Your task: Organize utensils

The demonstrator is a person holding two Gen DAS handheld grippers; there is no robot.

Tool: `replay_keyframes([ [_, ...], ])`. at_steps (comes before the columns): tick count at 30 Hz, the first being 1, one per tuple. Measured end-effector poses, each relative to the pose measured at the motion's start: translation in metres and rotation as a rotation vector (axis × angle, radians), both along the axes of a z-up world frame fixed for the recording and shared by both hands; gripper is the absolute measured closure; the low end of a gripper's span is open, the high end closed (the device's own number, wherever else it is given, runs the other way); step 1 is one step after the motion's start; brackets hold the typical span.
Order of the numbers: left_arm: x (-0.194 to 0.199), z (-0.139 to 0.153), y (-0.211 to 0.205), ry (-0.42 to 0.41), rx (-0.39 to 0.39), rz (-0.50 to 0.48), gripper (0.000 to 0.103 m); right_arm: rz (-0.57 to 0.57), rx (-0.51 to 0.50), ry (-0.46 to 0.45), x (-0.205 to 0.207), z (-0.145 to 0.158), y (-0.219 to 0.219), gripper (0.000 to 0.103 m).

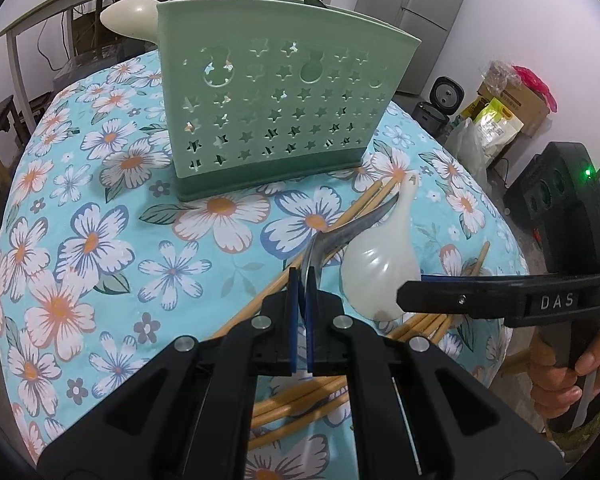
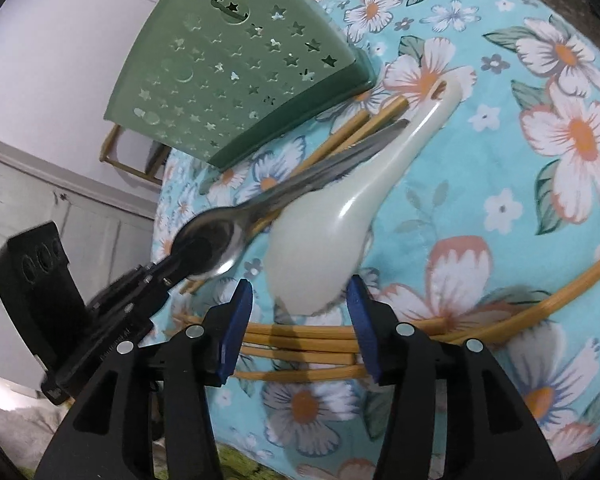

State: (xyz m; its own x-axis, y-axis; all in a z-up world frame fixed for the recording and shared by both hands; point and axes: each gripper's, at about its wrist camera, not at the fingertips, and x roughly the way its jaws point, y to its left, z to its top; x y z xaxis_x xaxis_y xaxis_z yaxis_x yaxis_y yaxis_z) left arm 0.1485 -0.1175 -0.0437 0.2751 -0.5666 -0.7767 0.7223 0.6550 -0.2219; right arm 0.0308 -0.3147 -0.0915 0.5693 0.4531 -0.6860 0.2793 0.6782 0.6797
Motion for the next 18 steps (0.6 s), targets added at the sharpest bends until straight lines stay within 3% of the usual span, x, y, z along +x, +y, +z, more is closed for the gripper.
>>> replay_keyframes([
  [4,0.001,0.000,0.002,-0.004,-0.003,0.003,0.101,-0.020,0.105,-0.074,-0.002,0.001,0.000,0.064],
  [8,0.002,0.000,0.004,-0.008,-0.005,0.007,0.101,-0.026,0.045,-0.133,-0.007,0.013,-0.001,0.065],
  [18,0.003,0.001,0.006,-0.017,0.003,0.020,0.101,0.148,-0.647,-0.162,-0.025,0.051,0.030,0.065],
])
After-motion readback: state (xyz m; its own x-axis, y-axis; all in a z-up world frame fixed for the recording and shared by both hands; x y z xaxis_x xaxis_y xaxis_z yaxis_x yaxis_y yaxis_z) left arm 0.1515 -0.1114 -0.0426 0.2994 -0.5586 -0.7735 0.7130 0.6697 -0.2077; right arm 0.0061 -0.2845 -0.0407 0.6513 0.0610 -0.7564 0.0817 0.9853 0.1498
